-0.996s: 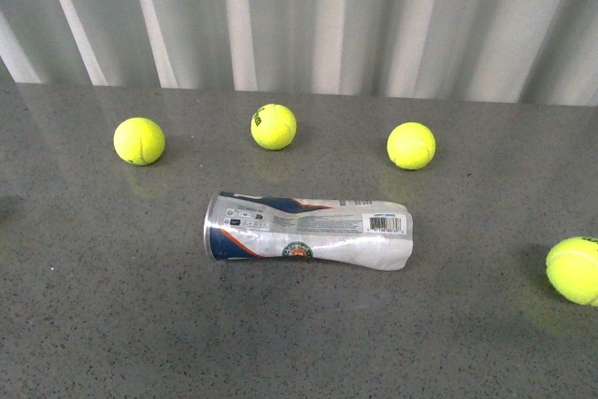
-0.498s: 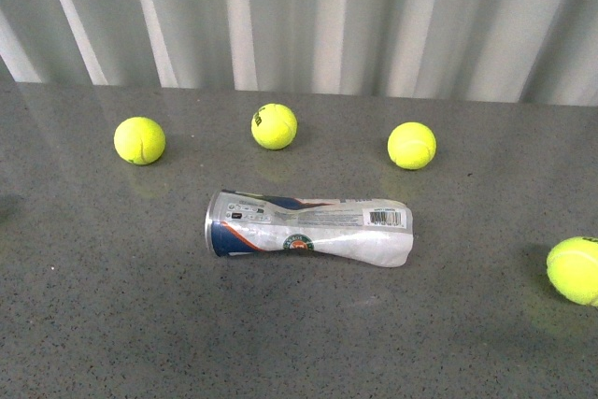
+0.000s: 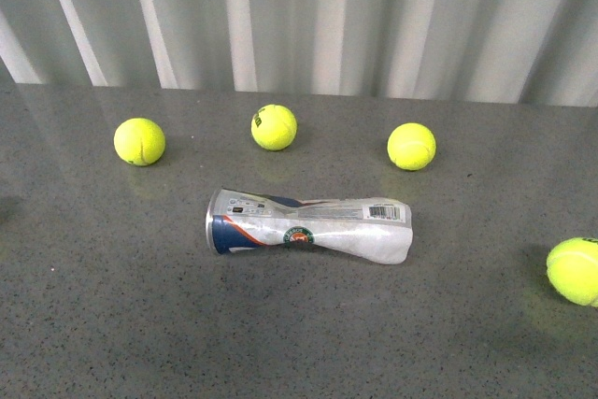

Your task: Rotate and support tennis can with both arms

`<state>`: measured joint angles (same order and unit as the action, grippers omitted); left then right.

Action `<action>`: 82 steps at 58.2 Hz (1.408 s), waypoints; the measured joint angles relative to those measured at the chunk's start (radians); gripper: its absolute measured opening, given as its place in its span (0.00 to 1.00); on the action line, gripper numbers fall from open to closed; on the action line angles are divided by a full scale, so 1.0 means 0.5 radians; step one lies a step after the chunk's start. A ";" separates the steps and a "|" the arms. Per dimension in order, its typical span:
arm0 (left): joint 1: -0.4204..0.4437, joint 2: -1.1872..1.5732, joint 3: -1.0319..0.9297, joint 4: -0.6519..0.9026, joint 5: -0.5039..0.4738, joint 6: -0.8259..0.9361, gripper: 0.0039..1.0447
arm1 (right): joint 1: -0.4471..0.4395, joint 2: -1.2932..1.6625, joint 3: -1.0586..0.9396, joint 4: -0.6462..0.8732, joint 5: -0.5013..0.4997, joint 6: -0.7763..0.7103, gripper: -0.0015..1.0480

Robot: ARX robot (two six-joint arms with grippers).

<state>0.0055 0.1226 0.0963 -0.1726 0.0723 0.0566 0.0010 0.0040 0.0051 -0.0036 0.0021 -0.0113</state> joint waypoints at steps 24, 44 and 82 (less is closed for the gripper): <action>-0.132 2.699 1.044 0.909 0.288 -0.020 0.94 | 0.000 -0.001 0.000 0.000 -0.002 0.002 0.93; -0.202 3.447 1.331 0.996 0.556 -0.237 0.94 | 0.000 -0.001 0.000 0.000 -0.002 0.003 0.93; -0.379 4.113 1.424 2.073 0.906 -1.111 0.94 | 0.000 -0.001 0.000 0.000 -0.002 0.002 0.93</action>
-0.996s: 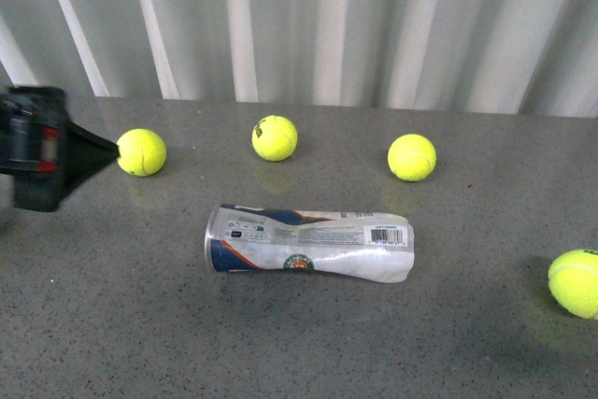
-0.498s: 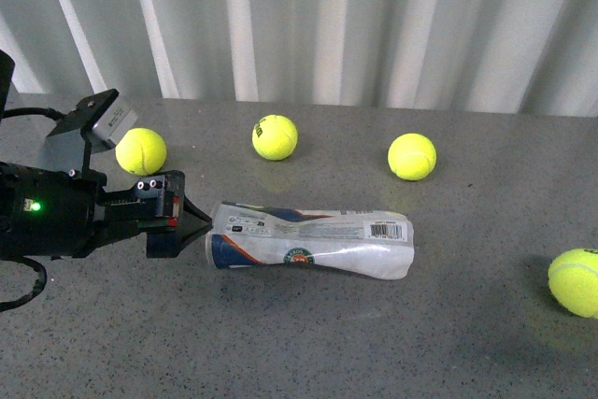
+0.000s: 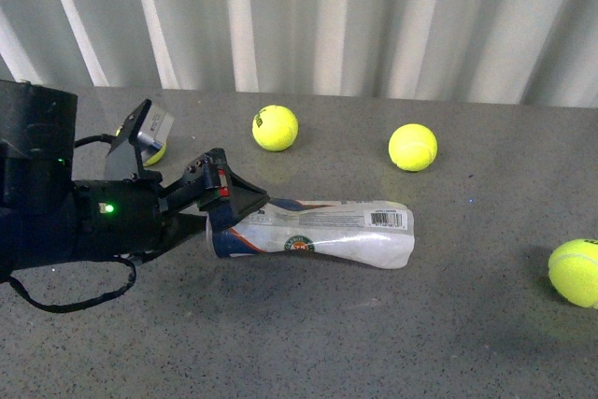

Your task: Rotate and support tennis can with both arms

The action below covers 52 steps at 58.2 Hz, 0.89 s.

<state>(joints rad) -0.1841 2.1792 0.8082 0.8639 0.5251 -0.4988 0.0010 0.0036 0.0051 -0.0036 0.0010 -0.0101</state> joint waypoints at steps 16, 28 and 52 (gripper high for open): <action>-0.085 0.100 -0.012 0.393 0.021 -0.392 0.69 | 0.000 0.000 0.000 0.000 0.000 0.001 0.93; -0.097 0.099 -0.053 0.475 0.058 -0.549 0.33 | 0.000 0.000 0.000 0.000 0.000 0.001 0.93; -0.114 -0.632 -0.097 -0.325 0.641 -0.031 0.03 | 0.000 0.000 0.000 0.000 0.001 0.001 0.93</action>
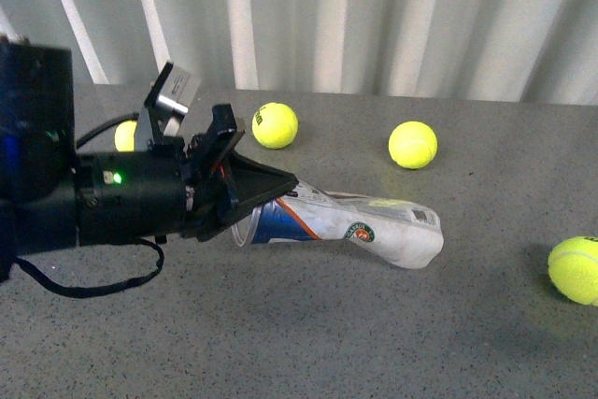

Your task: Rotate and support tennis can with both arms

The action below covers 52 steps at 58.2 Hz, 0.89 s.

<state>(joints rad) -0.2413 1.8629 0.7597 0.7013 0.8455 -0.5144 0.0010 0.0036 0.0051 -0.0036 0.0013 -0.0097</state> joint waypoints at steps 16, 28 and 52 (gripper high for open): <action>-0.077 -0.555 0.921 -2.229 -0.484 2.000 0.03 | 0.000 0.000 0.000 0.000 -0.001 -0.001 0.93; -0.245 -0.261 1.403 -3.261 -0.949 3.285 0.03 | 0.000 0.000 0.000 0.000 -0.001 -0.001 0.93; -0.385 0.172 1.736 -3.355 -1.209 3.526 0.03 | 0.000 0.000 0.000 0.000 -0.001 0.000 0.93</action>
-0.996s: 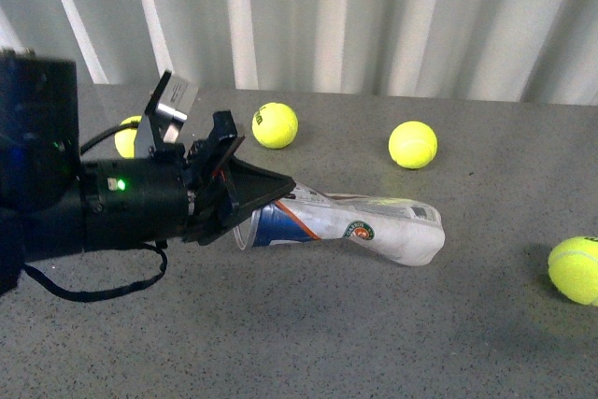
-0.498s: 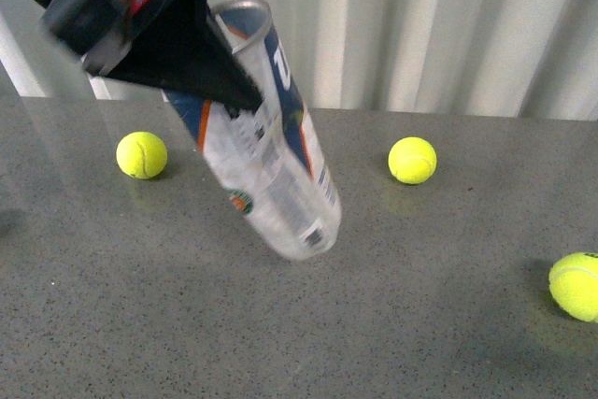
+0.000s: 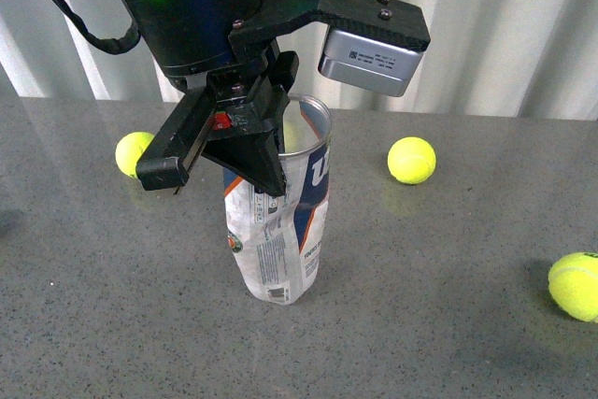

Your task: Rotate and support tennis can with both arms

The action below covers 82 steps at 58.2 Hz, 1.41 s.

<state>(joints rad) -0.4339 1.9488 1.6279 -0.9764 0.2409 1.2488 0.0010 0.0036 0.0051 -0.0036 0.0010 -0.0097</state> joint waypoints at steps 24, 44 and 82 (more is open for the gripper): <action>0.006 0.096 0.088 0.049 -0.002 0.023 0.16 | 0.000 0.000 0.000 0.000 0.000 0.000 0.93; 0.047 0.089 0.065 0.082 -0.011 0.039 0.69 | 0.000 0.000 0.000 0.000 0.000 -0.001 0.93; 0.763 -0.826 -0.905 1.291 0.520 -0.493 0.94 | 0.000 0.000 0.000 0.000 0.000 -0.001 0.93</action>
<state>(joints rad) -0.0525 1.5356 1.1755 -0.3309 0.5007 1.0023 0.0010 0.0036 0.0051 -0.0036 0.0010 -0.0101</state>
